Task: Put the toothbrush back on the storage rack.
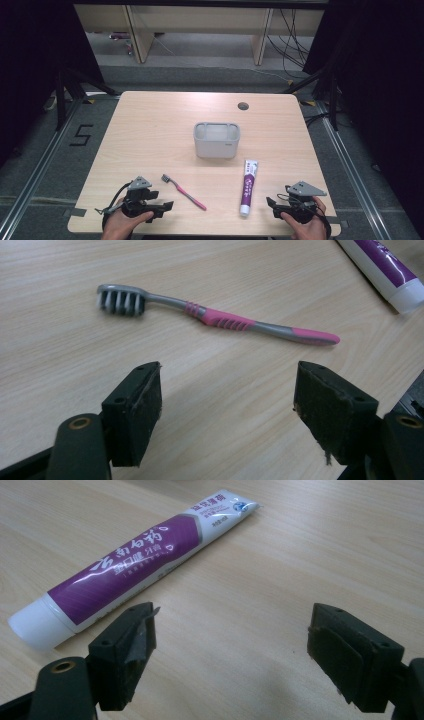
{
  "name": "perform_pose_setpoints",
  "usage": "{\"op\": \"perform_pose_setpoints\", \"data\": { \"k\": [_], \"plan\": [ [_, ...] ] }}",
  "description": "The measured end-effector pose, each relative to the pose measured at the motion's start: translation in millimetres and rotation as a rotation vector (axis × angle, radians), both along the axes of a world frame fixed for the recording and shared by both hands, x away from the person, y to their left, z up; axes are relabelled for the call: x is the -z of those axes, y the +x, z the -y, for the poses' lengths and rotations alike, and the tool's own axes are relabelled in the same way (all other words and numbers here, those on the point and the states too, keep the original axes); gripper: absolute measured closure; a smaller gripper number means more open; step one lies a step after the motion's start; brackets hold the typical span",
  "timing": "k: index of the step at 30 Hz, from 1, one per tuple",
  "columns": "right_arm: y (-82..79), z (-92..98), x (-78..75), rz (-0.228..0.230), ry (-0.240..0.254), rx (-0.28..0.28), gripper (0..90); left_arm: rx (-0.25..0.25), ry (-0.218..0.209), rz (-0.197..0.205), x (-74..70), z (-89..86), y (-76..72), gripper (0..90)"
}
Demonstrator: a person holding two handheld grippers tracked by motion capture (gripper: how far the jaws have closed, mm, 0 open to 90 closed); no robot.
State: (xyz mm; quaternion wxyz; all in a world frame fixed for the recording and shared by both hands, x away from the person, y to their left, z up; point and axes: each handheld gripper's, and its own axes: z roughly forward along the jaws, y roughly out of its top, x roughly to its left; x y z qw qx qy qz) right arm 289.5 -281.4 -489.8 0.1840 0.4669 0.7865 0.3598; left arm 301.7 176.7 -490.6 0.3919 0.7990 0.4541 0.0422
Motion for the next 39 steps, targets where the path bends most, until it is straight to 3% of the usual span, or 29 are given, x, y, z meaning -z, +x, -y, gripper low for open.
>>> {"op": "perform_pose_setpoints", "data": {
  "k": [2,3,5,6,7,8,9,10,13,14,15,16,18,21,24,29,33,34,35,39],
  "plan": [
    [0.4,1.5,-0.8,0.028,-0.026,-0.002,20.3,0.003,0.014,0.002,-2.6,5.4,1.8,27.2],
    [-1.8,-1.0,-1.2,-0.006,-0.001,0.022,20.4,0.011,0.005,0.002,-2.7,7.8,3.3,27.2],
    [-2.3,-1.3,-1.3,-0.012,0.003,0.028,20.4,0.009,0.016,0.001,-3.6,10.6,4.2,27.3],
    [0.2,1.8,-0.8,0.028,-0.028,-0.001,20.6,0.017,0.009,-0.006,-2.4,16.1,7.3,27.5],
    [0.2,1.8,-0.8,0.028,-0.028,-0.001,20.6,0.017,0.009,-0.006,-2.4,16.1,7.3,27.6],
    [-2.2,-1.0,-1.5,-0.009,0.003,0.026,20.7,0.019,0.018,-0.019,-2.3,21.6,8.7,27.8],
    [-1.5,-1.0,-0.8,0.003,0.006,0.019,20.7,0.020,0.022,-0.020,-2.1,24.1,9.6,27.9],
    [0.7,2.1,-0.2,0.045,-0.029,-0.006,20.7,0.021,0.019,-0.024,-1.7,26.6,10.5,27.9],
    [0.1,2.4,-1.5,0.034,-0.030,0.000,20.8,0.022,0.021,-0.022,-1.0,30.8,12.4,27.9],
    [-1.0,1.1,-1.3,0.021,-0.017,0.015,20.8,0.042,0.028,-0.047,-0.1,35.1,15.6,27.7],
    [0.2,2.6,-1.2,0.043,-0.036,0.003,21.0,0.045,0.027,-0.056,0.5,37.6,16.4,27.0],
    [-0.8,0.5,-0.5,0.029,-0.011,0.013,21.1,0.046,0.028,-0.056,1.0,39.9,17.0,26.7],
    [0.3,2.2,-1.3,0.046,-0.042,-0.016,21.1,0.047,0.037,-0.053,2.1,44.6,18.4,26.2],
    [-0.3,1.0,-2.0,0.043,-0.042,-0.004,21.2,0.055,0.051,-0.072,2.3,48.9,21.7,25.4],
    [-0.8,-0.3,-1.9,0.020,-0.006,0.000,21.3,0.047,0.052,-0.069,2.7,52.0,23.3,24.4],
    [-0.9,1.9,-3.8,0.063,-0.038,0.006,21.9,0.041,0.058,-0.085,2.3,57.7,27.5,22.7],
    [-1.6,1.0,-3.1,0.052,-0.035,0.000,22.4,0.010,0.071,-0.080,3.8,61.4,31.3,22.4],
    [0.0,1.8,-2.6,0.063,-0.043,-0.023,22.4,0.018,0.075,-0.086,4.2,61.0,32.6,22.4],
    [-0.8,0.5,-3.4,0.043,-0.029,-0.016,22.4,0.014,0.077,-0.093,5.1,61.2,33.8,22.3],
    [-1.5,0.2,-4.4,0.056,-0.036,-0.011,22.3,0.010,0.088,-0.096,5.9,62.1,36.0,22.1]
  ]
}}
